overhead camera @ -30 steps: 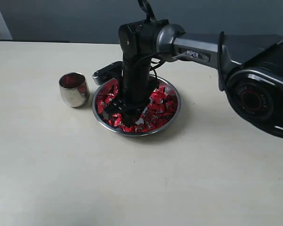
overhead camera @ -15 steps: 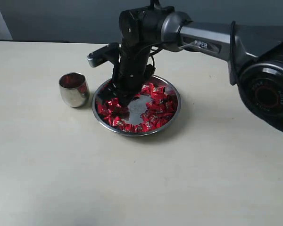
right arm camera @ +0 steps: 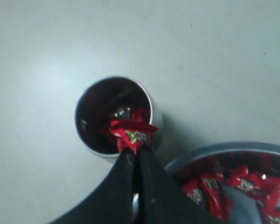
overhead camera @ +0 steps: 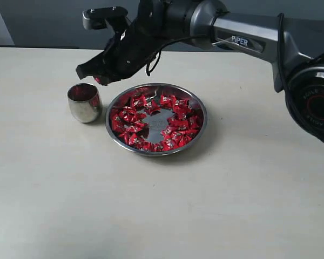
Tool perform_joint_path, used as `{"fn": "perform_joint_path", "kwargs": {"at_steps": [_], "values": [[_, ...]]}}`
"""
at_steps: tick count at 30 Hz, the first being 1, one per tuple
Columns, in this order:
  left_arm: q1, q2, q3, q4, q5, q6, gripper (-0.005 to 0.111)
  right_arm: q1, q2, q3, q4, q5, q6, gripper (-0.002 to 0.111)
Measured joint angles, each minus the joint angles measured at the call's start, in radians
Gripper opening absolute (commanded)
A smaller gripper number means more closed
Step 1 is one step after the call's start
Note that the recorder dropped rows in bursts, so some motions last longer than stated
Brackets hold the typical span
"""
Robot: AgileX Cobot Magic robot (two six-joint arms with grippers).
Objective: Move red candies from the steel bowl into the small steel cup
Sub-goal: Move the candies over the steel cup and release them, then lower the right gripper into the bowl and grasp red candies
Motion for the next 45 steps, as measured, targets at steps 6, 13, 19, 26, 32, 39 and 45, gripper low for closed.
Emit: {"fn": "perform_joint_path", "kwargs": {"at_steps": [6,13,19,26,32,39,45], "values": [[0.000,0.000,0.000,0.000,0.000,0.000,0.002,0.009,0.000,0.000,0.102,-0.085,-0.083,-0.001],[0.000,0.000,0.000,0.000,0.000,0.000,0.002,0.053,0.024,0.000,0.124,-0.166,-0.136,-0.001],[0.000,0.000,0.000,0.000,0.000,0.000,0.002,0.059,0.071,0.000,0.124,-0.167,-0.140,0.001],[0.000,0.000,0.000,0.000,0.000,0.000,0.002,0.059,0.073,-0.004,0.118,-0.167,-0.156,0.038],[0.000,0.000,0.000,0.000,0.000,0.000,0.002,0.059,0.073,-0.012,0.109,-0.159,-0.158,0.040],[0.000,0.000,0.000,0.000,0.000,0.000,0.002,0.039,0.020,-0.012,-0.109,0.022,-0.007,0.040],[0.000,0.000,0.000,0.000,0.000,0.000,0.002,0.014,-0.003,-0.014,-0.308,0.234,0.134,0.040]]}}
